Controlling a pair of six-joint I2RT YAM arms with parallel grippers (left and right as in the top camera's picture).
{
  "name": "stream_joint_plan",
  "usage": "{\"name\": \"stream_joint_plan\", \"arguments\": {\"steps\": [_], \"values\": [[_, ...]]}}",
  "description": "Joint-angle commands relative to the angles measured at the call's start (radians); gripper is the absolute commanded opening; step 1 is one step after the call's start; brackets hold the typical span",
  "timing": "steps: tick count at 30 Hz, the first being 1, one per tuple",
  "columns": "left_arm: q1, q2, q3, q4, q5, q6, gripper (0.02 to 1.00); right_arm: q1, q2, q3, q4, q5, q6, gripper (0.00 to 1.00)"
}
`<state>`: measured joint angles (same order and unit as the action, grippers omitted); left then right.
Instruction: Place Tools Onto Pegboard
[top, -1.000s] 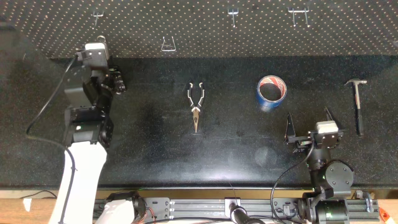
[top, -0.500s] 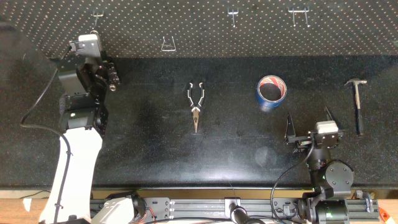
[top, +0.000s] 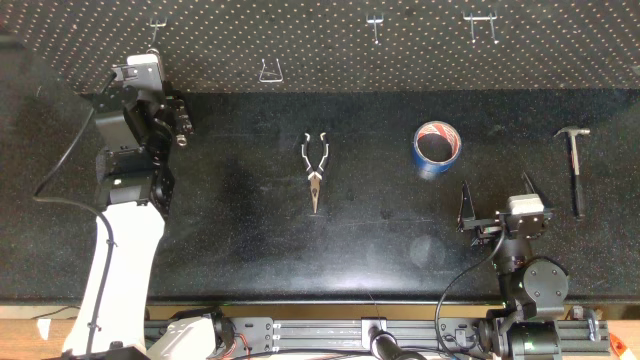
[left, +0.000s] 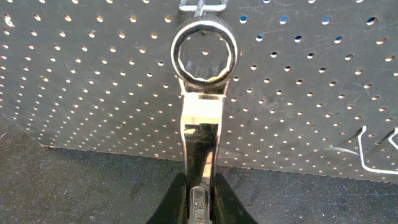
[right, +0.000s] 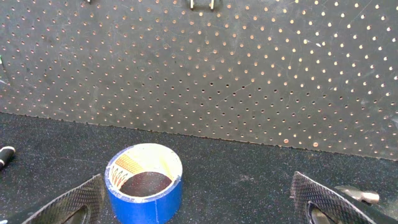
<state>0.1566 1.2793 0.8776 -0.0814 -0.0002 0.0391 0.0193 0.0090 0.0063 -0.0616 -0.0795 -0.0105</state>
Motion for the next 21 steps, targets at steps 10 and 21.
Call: {"name": "stream_joint_plan", "arguments": {"steps": [10,21], "values": [[0.023,0.010,0.051,0.011,-0.015,-0.009,0.027,-0.006,-0.008,-0.002,-0.006,0.009,-0.013,0.976],[0.027,0.024,0.070,0.011,0.011,-0.009,0.027,-0.006,-0.008,-0.002,-0.006,0.009,-0.013,0.976]]}}
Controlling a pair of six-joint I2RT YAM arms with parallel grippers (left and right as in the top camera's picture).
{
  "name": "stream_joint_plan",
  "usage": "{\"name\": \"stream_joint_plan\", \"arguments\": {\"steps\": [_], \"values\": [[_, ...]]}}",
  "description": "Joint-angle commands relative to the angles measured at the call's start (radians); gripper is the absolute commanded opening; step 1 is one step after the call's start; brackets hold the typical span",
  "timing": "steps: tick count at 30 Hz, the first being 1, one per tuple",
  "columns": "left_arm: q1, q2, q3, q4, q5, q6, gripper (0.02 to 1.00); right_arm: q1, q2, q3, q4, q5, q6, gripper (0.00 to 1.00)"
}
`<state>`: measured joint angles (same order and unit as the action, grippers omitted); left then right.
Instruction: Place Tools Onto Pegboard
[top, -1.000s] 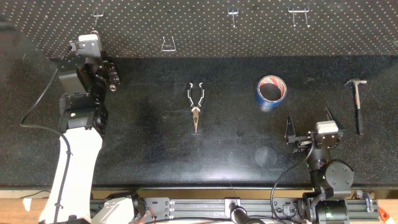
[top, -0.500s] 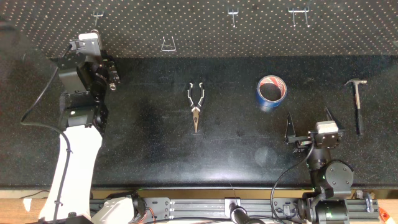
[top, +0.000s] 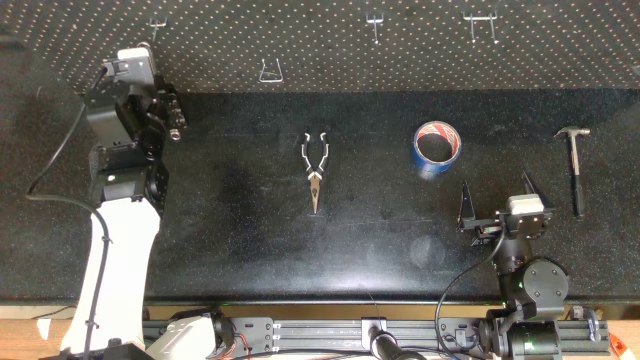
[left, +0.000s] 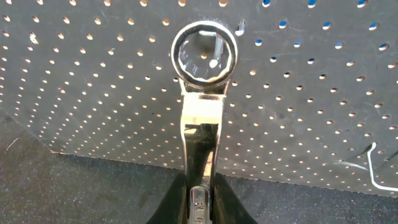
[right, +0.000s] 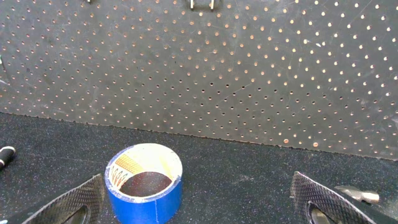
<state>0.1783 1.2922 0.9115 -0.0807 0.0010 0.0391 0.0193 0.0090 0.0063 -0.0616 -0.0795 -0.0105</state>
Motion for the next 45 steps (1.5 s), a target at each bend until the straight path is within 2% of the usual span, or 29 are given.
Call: {"name": "stream_joint_plan", "arguments": {"steps": [1,24,29,39,41,42,43,44,45], "values": [[0.005,0.013,0.036,0.010,0.011,-0.009,0.029,-0.006,-0.008,-0.002,-0.006,0.009,-0.013,0.976],[0.005,0.114,0.037,0.087,0.012,-0.009,0.029,-0.006,-0.008,-0.002,-0.006,0.009,-0.013,0.976],[0.005,0.143,0.041,0.116,0.039,-0.009,0.029,-0.006,-0.008,-0.002,-0.006,0.009,-0.013,0.976],[0.005,0.287,0.171,0.154,0.056,-0.005,0.047,-0.006,-0.008,-0.002,-0.006,0.009,-0.013,0.976],[0.006,0.292,0.175,0.156,0.056,-0.005,0.292,-0.006,-0.008,-0.002,-0.006,0.009,-0.013,0.976],[0.006,0.291,0.175,0.156,0.056,-0.005,0.487,-0.006,-0.008,-0.002,-0.006,0.009,-0.013,0.976],[0.006,0.290,0.175,0.151,0.056,-0.005,0.761,-0.006,-0.008,-0.002,-0.006,0.009,-0.013,0.976],[0.006,0.285,0.175,0.136,0.056,-0.005,0.908,-0.006,-0.008,-0.002,-0.006,0.009,-0.013,0.976],[0.006,0.278,0.175,0.119,0.055,-0.005,0.996,-0.006,-0.008,-0.002,-0.006,0.009,-0.013,0.976]]}}
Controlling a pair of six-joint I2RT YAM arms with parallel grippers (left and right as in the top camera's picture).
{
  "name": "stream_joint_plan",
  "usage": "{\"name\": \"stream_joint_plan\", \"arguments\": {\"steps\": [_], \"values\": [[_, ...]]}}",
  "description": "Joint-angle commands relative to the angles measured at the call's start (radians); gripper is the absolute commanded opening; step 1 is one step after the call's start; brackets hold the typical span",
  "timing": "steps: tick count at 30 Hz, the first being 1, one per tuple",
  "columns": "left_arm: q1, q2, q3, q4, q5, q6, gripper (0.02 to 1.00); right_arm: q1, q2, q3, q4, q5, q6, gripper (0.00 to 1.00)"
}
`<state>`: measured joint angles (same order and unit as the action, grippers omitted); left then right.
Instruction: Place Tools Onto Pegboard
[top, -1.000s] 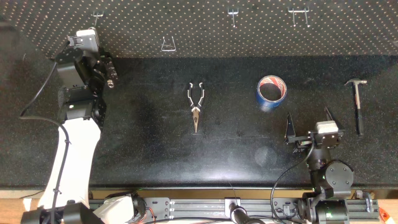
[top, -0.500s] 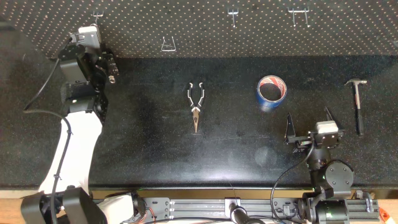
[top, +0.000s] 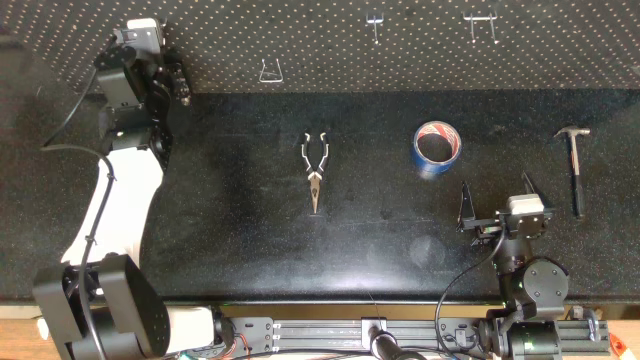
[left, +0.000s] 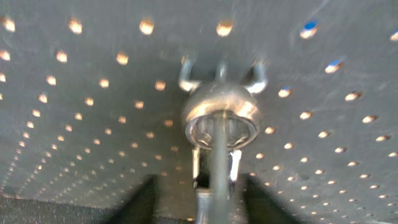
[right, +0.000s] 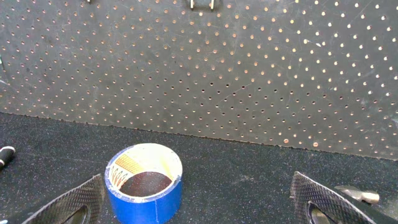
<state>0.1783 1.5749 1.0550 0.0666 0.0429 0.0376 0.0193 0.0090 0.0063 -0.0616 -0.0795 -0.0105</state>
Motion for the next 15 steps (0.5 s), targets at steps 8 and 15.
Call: {"name": "stream_joint_plan", "arguments": {"steps": [8,15], "values": [[0.007,-0.185,0.032,-0.291,-0.048,0.008,0.996,-0.006,-0.008,-0.002,-0.006,0.009,-0.013,0.976],[0.005,-0.408,0.032,-0.546,-0.058,0.007,0.996,-0.006,-0.008,-0.002,-0.006,0.009,-0.013,0.976]]}}
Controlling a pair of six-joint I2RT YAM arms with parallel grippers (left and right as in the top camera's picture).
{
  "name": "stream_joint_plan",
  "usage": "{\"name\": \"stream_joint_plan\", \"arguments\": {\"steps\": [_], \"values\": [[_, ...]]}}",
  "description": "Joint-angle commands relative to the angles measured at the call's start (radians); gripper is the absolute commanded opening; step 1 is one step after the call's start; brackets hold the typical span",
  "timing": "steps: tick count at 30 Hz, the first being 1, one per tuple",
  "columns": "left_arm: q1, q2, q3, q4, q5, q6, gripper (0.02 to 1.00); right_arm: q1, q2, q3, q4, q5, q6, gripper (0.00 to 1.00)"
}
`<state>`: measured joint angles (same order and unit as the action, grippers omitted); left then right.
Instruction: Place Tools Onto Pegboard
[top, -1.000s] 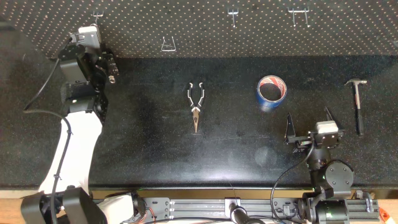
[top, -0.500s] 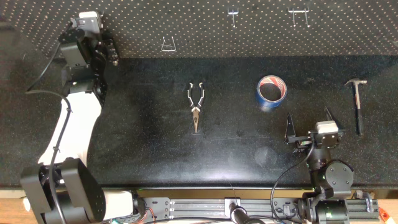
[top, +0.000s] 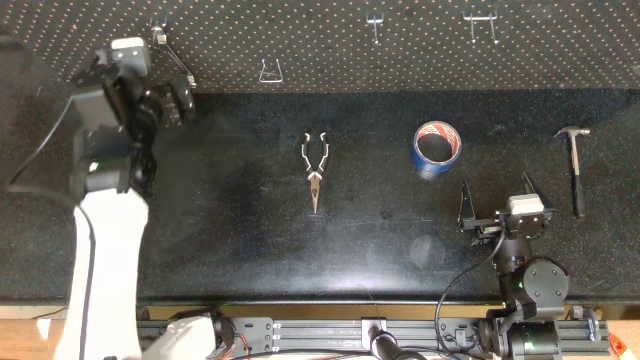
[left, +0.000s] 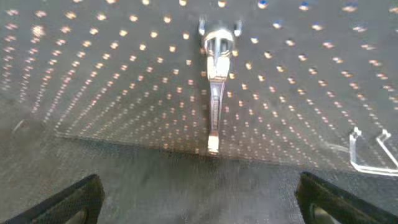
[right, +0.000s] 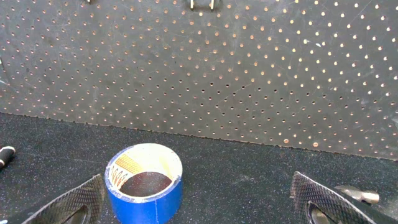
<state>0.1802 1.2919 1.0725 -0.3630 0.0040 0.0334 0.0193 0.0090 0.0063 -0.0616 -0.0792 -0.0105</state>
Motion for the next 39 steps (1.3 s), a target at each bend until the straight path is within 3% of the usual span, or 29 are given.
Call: {"name": "stream_joint_plan", "arguments": {"steps": [1,5,8,11,14,20,23,30,34,39], "values": [[0.003,-0.161,0.014,-0.159,-0.018,0.009,0.993,-0.006,-0.008,-0.002,-0.006,0.008,-0.013,0.976],[0.002,-0.294,0.014,-0.277,-0.019,0.000,0.996,-0.006,-0.008,-0.002,-0.006,0.008,-0.013,0.976],[0.003,-0.348,0.014,-0.360,-0.134,0.034,0.993,-0.006,-0.008,-0.002,-0.006,0.008,-0.013,0.976],[0.003,-0.363,0.014,-0.409,-0.137,0.034,0.996,-0.006,-0.008,-0.002,-0.006,0.008,-0.013,0.976],[0.003,-0.361,0.014,-0.408,-0.016,-0.015,0.996,-0.006,-0.008,-0.002,-0.006,0.008,-0.013,0.976],[-0.024,-0.298,0.014,-0.491,0.032,-0.146,0.996,-0.006,-0.008,-0.002,-0.006,0.008,-0.013,0.976],[-0.075,-0.216,0.014,-0.557,0.034,-0.282,0.996,-0.006,-0.008,-0.002,-0.006,0.008,-0.013,0.976],[-0.309,-0.010,0.030,-0.637,0.035,-0.450,0.996,-0.006,-0.008,-0.002,-0.006,0.008,-0.013,0.976],[-0.446,0.137,0.097,-0.644,0.035,-0.455,0.996,-0.006,-0.008,-0.002,-0.006,0.008,-0.013,0.976],[-0.531,0.344,0.254,-0.645,0.038,-0.413,0.996,-0.006,-0.008,-0.002,-0.006,0.008,-0.013,0.976]]}}
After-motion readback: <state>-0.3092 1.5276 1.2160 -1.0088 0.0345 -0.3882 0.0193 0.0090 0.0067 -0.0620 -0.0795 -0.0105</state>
